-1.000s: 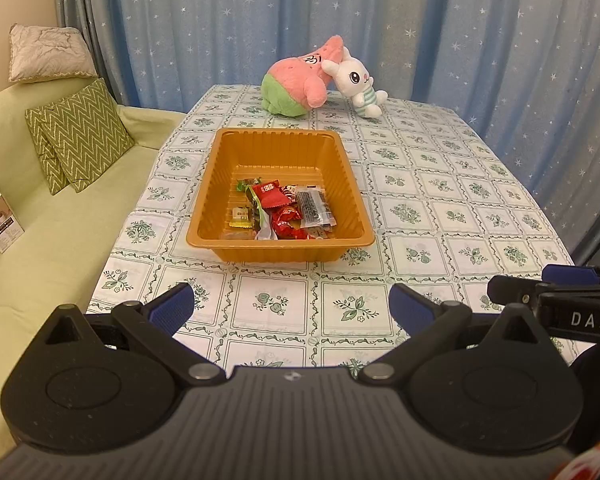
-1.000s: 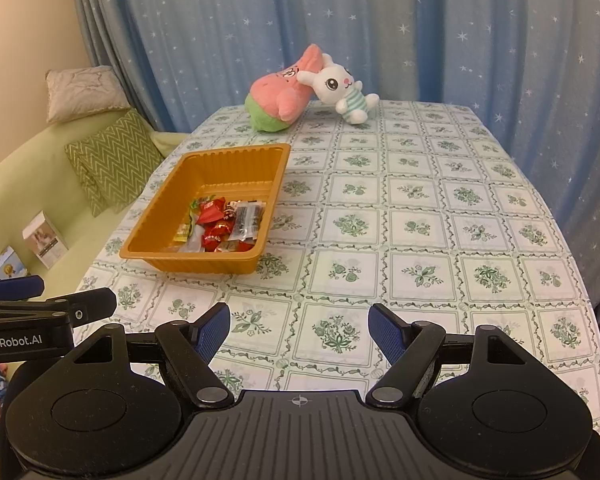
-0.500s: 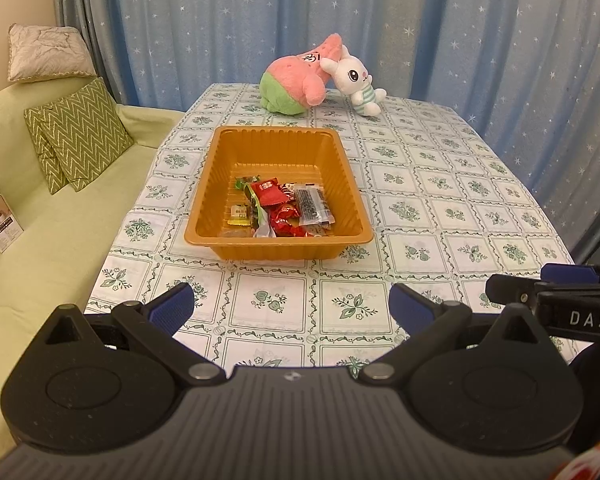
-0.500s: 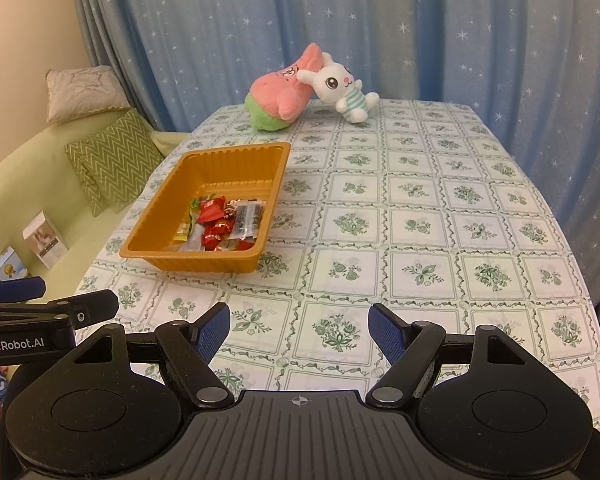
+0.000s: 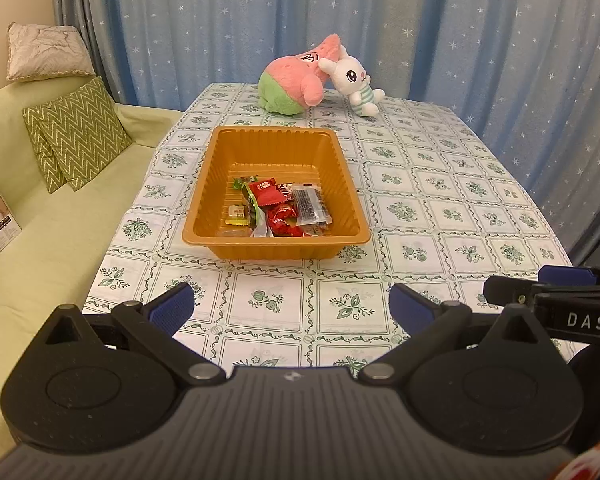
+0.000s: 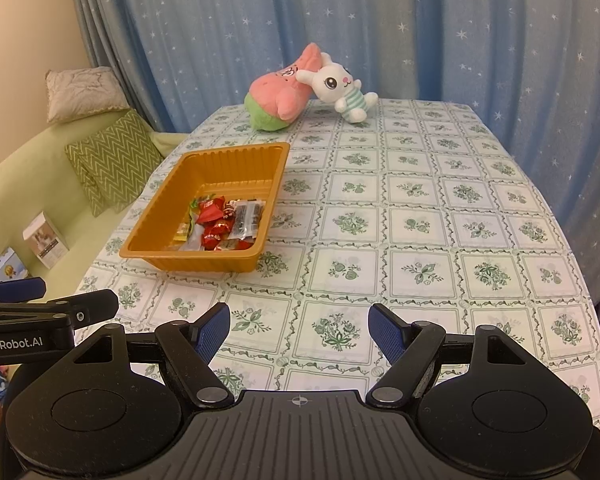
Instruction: Organize snacks
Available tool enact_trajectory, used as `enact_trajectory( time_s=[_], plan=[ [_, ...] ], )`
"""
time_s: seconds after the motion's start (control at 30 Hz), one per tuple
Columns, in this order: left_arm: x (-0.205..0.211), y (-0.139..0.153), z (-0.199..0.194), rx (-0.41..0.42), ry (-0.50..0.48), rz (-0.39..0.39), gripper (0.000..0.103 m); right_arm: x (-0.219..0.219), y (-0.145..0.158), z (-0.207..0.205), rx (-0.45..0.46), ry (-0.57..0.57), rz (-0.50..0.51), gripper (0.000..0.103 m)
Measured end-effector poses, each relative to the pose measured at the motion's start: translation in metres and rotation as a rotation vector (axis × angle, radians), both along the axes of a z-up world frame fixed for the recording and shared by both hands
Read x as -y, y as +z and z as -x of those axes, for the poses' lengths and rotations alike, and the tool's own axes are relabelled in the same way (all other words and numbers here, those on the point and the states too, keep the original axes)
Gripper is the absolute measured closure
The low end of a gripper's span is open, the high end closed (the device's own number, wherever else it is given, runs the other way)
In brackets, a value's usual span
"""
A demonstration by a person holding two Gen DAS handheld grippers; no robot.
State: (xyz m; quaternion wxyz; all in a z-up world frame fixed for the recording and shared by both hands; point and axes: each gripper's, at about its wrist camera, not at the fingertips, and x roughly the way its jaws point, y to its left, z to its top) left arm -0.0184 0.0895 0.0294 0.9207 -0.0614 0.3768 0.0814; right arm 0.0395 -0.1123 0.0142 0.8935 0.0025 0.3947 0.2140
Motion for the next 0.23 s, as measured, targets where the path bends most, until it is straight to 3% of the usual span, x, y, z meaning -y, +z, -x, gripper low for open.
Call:
enact_trajectory(
  time_s=[0.23],
  plan=[
    [-0.0009,0.0009,0.0015,0.011,-0.004,-0.001,0.000,-0.0002,-0.0002,0.0001,0.002,0.000,-0.001,0.027]
  ],
)
